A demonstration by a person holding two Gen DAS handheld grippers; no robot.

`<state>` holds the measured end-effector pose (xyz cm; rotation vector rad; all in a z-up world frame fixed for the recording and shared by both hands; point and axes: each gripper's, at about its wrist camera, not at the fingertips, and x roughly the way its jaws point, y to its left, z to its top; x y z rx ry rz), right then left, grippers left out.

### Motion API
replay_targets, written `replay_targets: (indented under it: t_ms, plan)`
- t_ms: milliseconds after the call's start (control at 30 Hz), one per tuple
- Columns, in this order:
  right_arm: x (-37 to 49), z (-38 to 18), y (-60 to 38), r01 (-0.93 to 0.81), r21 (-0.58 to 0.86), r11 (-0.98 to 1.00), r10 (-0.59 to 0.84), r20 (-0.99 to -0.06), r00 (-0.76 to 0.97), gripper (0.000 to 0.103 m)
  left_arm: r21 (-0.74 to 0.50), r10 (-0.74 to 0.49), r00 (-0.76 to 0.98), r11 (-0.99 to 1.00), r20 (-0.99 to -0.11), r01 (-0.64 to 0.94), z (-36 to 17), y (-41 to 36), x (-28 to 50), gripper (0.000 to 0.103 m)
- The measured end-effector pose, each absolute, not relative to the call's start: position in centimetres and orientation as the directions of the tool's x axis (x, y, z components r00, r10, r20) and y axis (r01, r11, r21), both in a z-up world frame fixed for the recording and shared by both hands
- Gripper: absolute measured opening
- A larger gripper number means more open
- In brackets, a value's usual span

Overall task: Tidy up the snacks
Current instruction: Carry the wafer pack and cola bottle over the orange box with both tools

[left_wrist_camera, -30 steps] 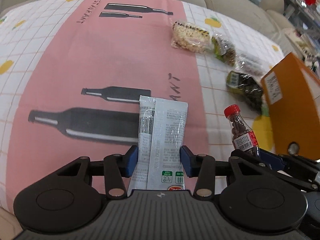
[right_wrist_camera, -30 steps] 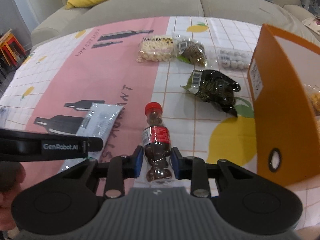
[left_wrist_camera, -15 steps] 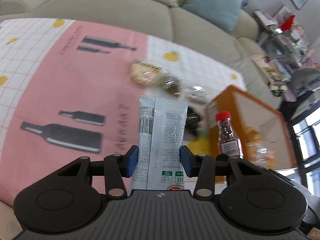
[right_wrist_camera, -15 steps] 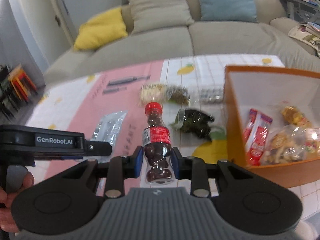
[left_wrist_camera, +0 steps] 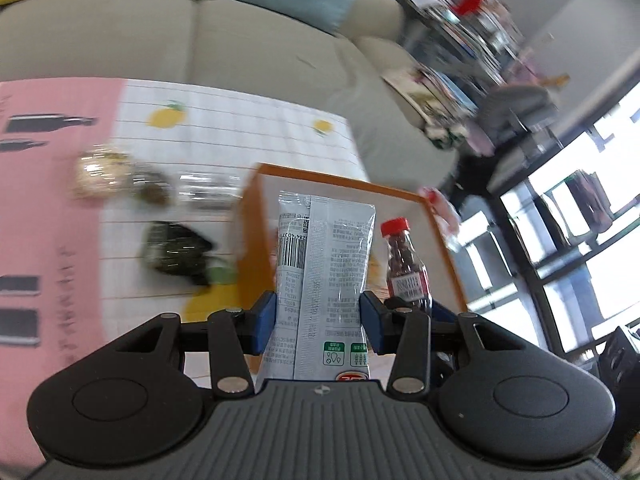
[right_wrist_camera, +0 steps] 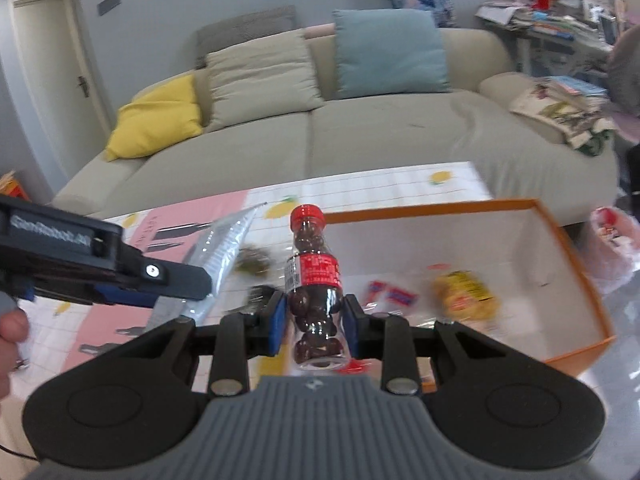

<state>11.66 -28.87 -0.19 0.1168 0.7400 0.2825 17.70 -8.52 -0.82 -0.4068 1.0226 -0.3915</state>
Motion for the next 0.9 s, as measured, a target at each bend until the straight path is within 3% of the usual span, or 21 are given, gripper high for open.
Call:
replay_targets:
  t_ms: [300,600,900]
  plan:
    - [15.3,-0.5,-34.9,-0.128,0.116,0.985,0.172,-0.704,0.689,0.028,-0.491,-0.532,0.348,0.847,-0.772,0.204,-1.9,-15.0,21.9,0.051]
    - [20.1,-3.5,-37.6,-0.095,0.048,0.994,0.095,-0.791,0.604,0.028,-0.437,-0.485,0.247,0.871,-0.839,0.224,-5.0,-19.4,25.5,0.051]
    - [23.0,-7.1,-38.3,-0.136,-0.054,0.989,0.023,-0.859,0.512,0.028,-0.43,-0.471,0.169,0.873,-0.866,0.232,-8.1,-21.8,27.7,0.052]
